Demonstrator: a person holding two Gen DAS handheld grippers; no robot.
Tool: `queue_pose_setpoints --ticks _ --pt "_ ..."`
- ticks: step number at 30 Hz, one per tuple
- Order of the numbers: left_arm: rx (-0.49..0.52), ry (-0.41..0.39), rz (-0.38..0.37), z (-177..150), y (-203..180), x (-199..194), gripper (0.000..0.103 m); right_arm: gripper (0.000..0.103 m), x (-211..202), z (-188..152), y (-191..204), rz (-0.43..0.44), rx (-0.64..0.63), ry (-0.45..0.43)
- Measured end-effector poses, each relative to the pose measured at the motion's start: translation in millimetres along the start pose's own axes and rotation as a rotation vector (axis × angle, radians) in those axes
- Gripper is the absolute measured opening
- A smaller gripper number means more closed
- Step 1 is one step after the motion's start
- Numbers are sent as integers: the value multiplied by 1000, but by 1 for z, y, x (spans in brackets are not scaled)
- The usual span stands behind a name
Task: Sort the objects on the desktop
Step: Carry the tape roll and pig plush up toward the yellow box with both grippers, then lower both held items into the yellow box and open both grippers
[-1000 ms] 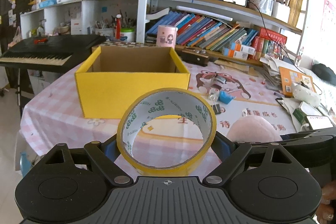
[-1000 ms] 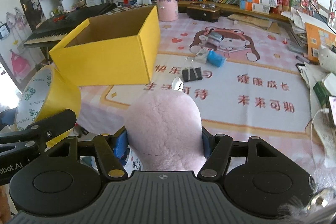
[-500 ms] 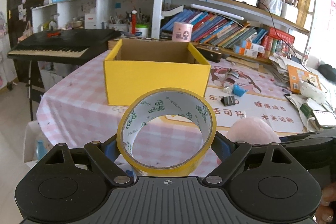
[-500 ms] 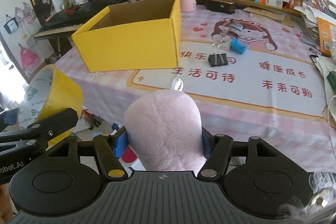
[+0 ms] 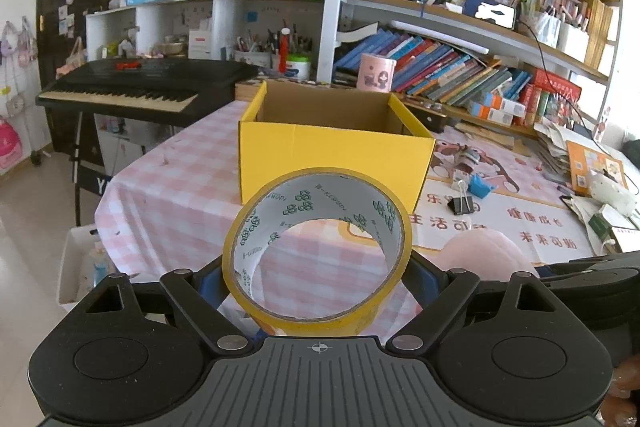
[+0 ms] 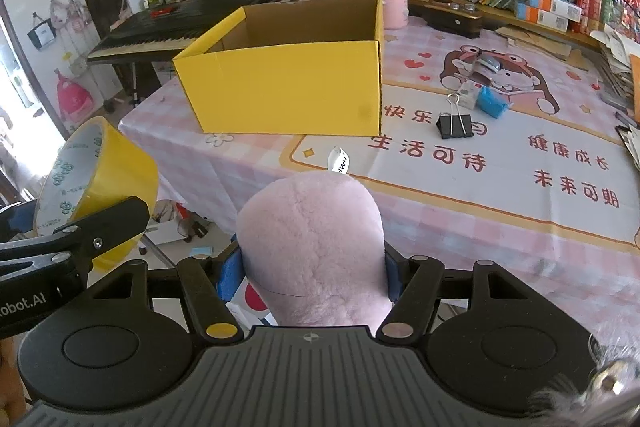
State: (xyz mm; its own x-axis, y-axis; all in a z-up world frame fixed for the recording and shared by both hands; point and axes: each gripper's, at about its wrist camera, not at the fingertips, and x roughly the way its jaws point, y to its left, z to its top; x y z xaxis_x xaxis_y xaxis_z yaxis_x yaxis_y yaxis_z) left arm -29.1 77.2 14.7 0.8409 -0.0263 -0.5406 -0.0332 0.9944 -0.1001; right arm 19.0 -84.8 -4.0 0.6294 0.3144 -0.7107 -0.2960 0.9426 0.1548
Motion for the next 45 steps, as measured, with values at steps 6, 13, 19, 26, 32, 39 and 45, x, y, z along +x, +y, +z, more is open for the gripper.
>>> queue_pose_setpoints --ticks 6,13,19,26,32,39,45 --pt "5 -8 -8 2 2 2 89 63 1 3 1 -7 2 -4" --pt "6 -10 -13 5 4 3 89 63 2 6 2 -10 -3 -3" --pt "-1 -1 -19 7 3 7 89 63 5 10 -1 -16 -5 8" --pt "8 -17 -25 14 -4 17 89 63 7 19 -7 -18 -19 -17" --pt "4 -31 -12 26 -8 32 89 63 17 41 -14 -7 -46 -46" --pt "11 -97 40 53 -9 48 89 63 22 82 -22 26 -93 -150" --pt "24 -167 95 85 -9 65 89 63 25 129 -31 51 -120 -257"
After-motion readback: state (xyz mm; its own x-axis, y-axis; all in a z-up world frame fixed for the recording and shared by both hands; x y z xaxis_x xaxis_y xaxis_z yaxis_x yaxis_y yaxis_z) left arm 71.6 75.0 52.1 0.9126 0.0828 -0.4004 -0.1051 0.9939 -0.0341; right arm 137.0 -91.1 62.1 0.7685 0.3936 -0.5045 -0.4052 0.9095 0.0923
